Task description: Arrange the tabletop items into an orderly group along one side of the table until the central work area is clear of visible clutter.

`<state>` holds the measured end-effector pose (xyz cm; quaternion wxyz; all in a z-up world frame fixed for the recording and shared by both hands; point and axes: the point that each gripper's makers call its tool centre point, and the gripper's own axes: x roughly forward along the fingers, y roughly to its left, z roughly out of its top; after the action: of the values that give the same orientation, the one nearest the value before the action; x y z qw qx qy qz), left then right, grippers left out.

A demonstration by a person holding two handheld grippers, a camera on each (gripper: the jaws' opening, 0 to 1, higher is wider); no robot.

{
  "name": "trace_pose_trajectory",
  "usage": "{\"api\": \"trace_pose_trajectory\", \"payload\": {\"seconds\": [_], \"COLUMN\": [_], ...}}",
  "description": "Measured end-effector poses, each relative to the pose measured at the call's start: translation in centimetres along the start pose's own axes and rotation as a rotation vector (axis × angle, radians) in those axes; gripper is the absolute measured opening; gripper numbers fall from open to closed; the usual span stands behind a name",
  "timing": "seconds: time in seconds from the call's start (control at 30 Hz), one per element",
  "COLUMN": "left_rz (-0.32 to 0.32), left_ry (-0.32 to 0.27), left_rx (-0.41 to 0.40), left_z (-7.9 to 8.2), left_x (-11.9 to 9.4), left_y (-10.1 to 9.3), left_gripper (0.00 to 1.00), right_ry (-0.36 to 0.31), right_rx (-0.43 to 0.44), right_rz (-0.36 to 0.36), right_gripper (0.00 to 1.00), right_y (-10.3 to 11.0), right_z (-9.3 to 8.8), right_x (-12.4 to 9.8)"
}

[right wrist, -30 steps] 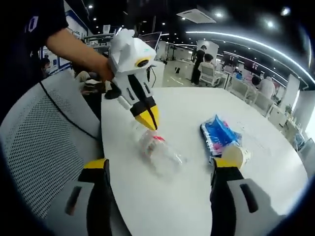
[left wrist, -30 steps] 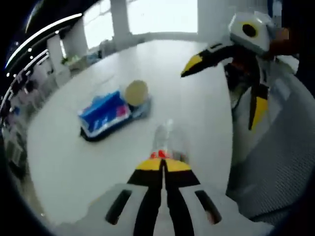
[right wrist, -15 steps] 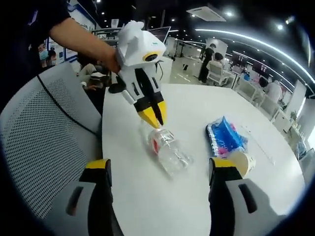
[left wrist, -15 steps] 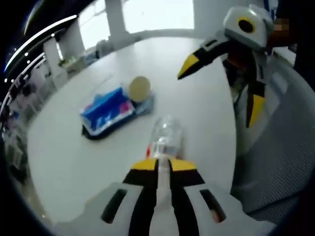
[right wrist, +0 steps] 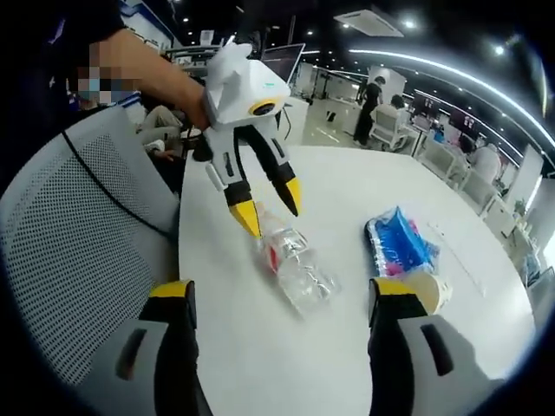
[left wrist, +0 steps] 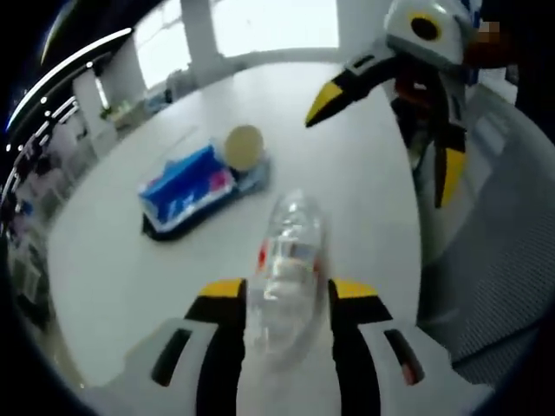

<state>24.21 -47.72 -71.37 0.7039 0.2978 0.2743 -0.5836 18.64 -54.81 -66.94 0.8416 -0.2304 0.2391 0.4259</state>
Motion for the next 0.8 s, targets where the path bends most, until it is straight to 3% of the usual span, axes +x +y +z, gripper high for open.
{"api": "trace_pose_trajectory", "payload": {"seconds": [0.2,0.8], "left_rz": [-0.004,-0.019], "left_ry": [0.021,0.067], "left_rx": [0.006,-0.02], "left_z": [-1.2,-4.2], "left_x": [0.3,1.1], "left_y": [0.4,0.9], "left_gripper": [0.44,0.42], "right_ry": [0.009,0.058], "right_rx": [-0.017,-0.115], "right_rz": [0.01,0.074], "right_gripper": [0.81,0.81], "right_y": [-0.4,-1.7], "right_z": [0.1,0.7], "right_x": [0.4,3.1]}}
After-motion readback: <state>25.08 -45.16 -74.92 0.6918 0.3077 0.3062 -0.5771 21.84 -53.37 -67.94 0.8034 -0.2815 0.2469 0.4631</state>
